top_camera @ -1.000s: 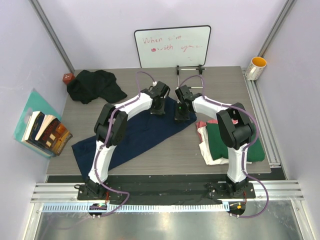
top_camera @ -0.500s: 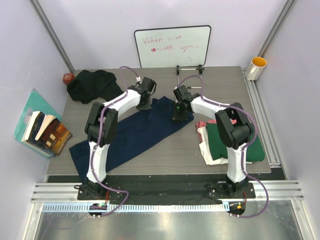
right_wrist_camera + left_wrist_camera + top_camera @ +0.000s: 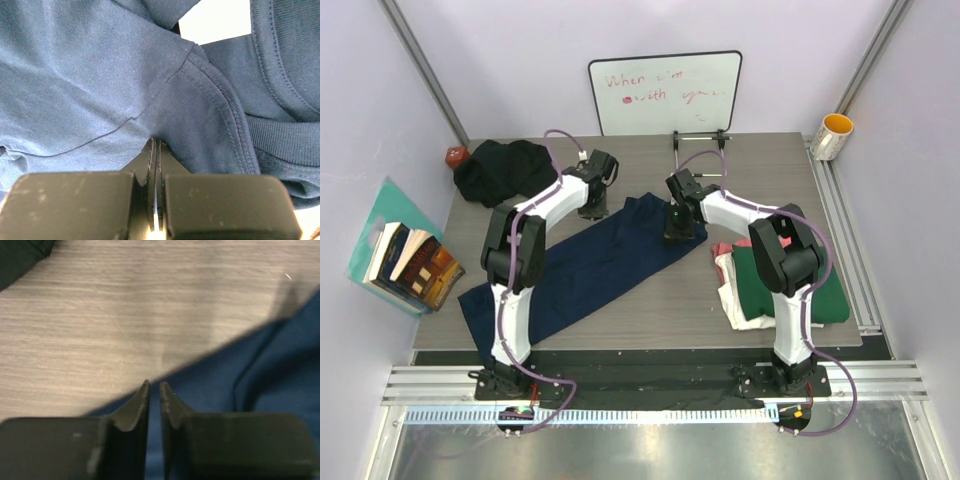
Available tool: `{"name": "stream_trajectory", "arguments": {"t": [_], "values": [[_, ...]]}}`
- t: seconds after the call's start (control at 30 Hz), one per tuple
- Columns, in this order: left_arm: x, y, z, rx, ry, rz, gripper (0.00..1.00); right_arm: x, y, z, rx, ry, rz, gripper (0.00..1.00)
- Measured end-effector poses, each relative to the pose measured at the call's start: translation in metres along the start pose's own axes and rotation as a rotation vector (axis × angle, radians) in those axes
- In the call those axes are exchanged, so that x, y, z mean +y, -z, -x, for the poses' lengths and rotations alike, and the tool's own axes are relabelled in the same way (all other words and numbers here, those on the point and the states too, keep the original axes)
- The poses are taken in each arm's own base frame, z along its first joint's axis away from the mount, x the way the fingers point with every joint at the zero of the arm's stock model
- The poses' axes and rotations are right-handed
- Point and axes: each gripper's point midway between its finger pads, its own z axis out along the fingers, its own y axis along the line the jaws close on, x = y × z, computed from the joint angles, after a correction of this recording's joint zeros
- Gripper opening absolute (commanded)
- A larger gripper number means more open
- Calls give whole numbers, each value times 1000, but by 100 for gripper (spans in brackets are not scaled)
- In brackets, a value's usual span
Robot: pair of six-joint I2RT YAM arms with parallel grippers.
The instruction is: Fold and stack the t-shirts
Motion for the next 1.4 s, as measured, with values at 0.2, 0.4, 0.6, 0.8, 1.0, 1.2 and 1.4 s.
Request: {"name": "stream_trajectory", "arguments": {"t": [0.2, 0.4, 0.6, 0.8, 1.0, 1.2, 1.4], "values": [[5, 33, -4, -11, 15, -41, 29, -2, 0, 2, 15, -8, -20, 1], [25, 61, -56, 56, 1, -63, 22, -4, -6, 19, 26, -21, -46, 1], [42, 74, -126, 197, -25, -87, 8, -6, -17, 58, -12, -16, -77, 1], [51, 87, -164, 281, -27, -105, 0, 4, -31, 90, -50, -4, -51, 1], [54, 77, -202, 399, -48, -79, 0, 30, -49, 120, -90, 12, 46, 1], [47, 79, -211, 424, -89, -80, 0, 61, -66, 145, -131, 8, 174, 1], [35, 81, -214, 473, -126, -85, 0, 80, -75, 157, -156, -36, 269, 11]]}}
